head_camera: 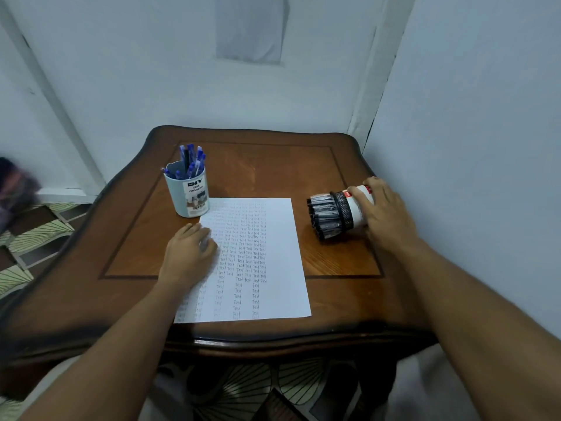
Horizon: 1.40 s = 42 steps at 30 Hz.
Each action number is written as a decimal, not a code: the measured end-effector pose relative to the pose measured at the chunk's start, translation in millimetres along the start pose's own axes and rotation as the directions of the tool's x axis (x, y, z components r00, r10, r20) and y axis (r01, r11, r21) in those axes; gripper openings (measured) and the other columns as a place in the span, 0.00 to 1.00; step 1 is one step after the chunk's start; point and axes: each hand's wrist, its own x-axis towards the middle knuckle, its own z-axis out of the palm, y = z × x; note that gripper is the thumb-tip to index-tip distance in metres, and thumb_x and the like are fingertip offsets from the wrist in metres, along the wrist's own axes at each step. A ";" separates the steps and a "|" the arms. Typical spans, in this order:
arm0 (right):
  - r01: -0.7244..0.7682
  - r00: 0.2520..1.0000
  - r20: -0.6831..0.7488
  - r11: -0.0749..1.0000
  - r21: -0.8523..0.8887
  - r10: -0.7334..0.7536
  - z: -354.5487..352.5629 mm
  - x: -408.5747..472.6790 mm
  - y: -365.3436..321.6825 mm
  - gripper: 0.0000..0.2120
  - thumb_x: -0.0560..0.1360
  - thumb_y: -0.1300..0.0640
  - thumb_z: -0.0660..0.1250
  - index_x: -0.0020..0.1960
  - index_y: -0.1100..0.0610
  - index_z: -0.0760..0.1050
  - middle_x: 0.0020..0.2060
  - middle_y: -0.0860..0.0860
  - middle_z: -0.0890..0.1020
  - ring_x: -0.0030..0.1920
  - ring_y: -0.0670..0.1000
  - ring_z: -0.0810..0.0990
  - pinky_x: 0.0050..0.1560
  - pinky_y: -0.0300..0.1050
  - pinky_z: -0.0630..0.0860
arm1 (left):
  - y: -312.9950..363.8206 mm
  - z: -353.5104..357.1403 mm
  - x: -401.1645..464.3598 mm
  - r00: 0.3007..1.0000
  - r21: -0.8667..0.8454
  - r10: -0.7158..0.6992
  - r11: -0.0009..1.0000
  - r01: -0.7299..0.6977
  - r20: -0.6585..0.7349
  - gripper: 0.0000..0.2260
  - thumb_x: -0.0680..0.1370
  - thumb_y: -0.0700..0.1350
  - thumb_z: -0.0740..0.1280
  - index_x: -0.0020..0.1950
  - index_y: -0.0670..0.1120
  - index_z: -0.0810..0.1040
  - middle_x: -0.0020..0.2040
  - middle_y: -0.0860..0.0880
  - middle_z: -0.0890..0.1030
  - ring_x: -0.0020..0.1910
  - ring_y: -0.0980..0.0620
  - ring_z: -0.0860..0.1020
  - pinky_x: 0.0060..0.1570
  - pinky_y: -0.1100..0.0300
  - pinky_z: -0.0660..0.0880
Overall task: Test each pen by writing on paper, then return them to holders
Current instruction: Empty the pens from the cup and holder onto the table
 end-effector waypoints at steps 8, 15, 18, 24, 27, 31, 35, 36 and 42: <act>-0.080 0.997 -0.005 0.997 0.018 0.080 10.4 -13.7 -6.9 0.38 0.66 0.62 0.79 0.73 0.56 0.69 0.69 0.63 0.67 0.69 0.65 0.68 0.67 0.61 0.71 | -3.7 6.2 1.7 1.000 -0.047 0.000 0.999 0.000 -0.019 0.14 0.78 0.40 0.63 0.59 0.35 0.81 0.60 0.38 0.81 0.65 0.39 0.74 0.68 0.50 0.65; -0.097 0.995 -0.031 0.995 0.013 0.098 10.6 -11.8 -1.0 0.39 0.67 0.62 0.78 0.75 0.55 0.67 0.72 0.62 0.64 0.70 0.64 0.66 0.68 0.59 0.70 | -7.0 6.6 2.9 0.999 -0.043 -0.037 0.998 0.037 -0.006 0.14 0.79 0.39 0.65 0.63 0.37 0.80 0.66 0.40 0.78 0.71 0.42 0.69 0.71 0.50 0.63; -0.111 0.994 -0.018 0.994 0.006 0.111 9.9 -11.6 1.0 0.40 0.67 0.63 0.78 0.76 0.55 0.66 0.73 0.62 0.63 0.71 0.64 0.65 0.69 0.59 0.68 | -5.7 6.8 2.2 0.999 -0.051 -0.047 0.998 0.047 -0.008 0.15 0.79 0.39 0.65 0.64 0.37 0.79 0.67 0.40 0.77 0.71 0.42 0.69 0.71 0.51 0.62; -0.097 0.995 -0.020 0.992 -0.075 0.096 9.8 -2.2 12.9 0.42 0.64 0.60 0.82 0.74 0.57 0.68 0.71 0.66 0.66 0.70 0.67 0.66 0.68 0.61 0.70 | -6.3 6.6 3.0 0.996 -0.077 -0.095 0.993 0.094 0.000 0.16 0.79 0.41 0.64 0.66 0.39 0.79 0.69 0.41 0.75 0.73 0.45 0.67 0.72 0.53 0.61; -0.080 0.996 -0.050 0.993 -0.083 0.076 9.8 3.6 21.1 0.42 0.60 0.58 0.84 0.71 0.59 0.71 0.66 0.67 0.69 0.67 0.69 0.70 0.63 0.63 0.73 | -6.0 5.5 4.1 0.996 -0.079 -0.093 0.993 0.092 -0.005 0.15 0.79 0.40 0.65 0.65 0.39 0.79 0.69 0.42 0.76 0.73 0.45 0.67 0.72 0.53 0.62; -0.104 0.992 -0.069 0.994 -0.037 0.102 9.1 -1.1 18.9 0.41 0.62 0.61 0.83 0.71 0.59 0.71 0.67 0.66 0.69 0.67 0.69 0.69 0.65 0.63 0.72 | -5.8 5.5 4.8 0.996 -0.072 -0.090 0.993 0.089 -0.012 0.15 0.79 0.40 0.65 0.64 0.39 0.80 0.67 0.43 0.78 0.71 0.44 0.69 0.71 0.52 0.63; -0.070 0.996 -0.064 0.996 -0.054 0.067 16.6 0.4 15.7 0.41 0.62 0.61 0.83 0.72 0.58 0.70 0.67 0.65 0.69 0.67 0.67 0.69 0.64 0.62 0.73 | -4.7 5.2 3.0 0.996 -0.078 -0.091 0.993 0.090 -0.008 0.15 0.79 0.40 0.65 0.64 0.39 0.80 0.67 0.43 0.78 0.72 0.44 0.68 0.70 0.52 0.63; -0.052 0.997 -0.069 0.995 -0.081 0.046 18.5 2.5 15.9 0.42 0.61 0.61 0.83 0.71 0.58 0.70 0.66 0.65 0.69 0.67 0.67 0.69 0.62 0.62 0.73 | -4.4 5.0 2.3 0.995 -0.083 -0.094 0.992 0.093 -0.009 0.15 0.79 0.40 0.65 0.64 0.39 0.79 0.67 0.43 0.77 0.72 0.45 0.68 0.70 0.52 0.63; 0.006 0.997 -0.077 0.977 -0.212 -0.023 23.0 10.0 21.6 0.42 0.58 0.61 0.84 0.69 0.59 0.72 0.66 0.67 0.69 0.68 0.69 0.69 0.63 0.63 0.73 | -4.5 5.0 3.0 0.995 -0.095 -0.099 0.991 0.098 -0.006 0.15 0.79 0.39 0.64 0.64 0.39 0.79 0.69 0.42 0.76 0.73 0.44 0.68 0.71 0.53 0.62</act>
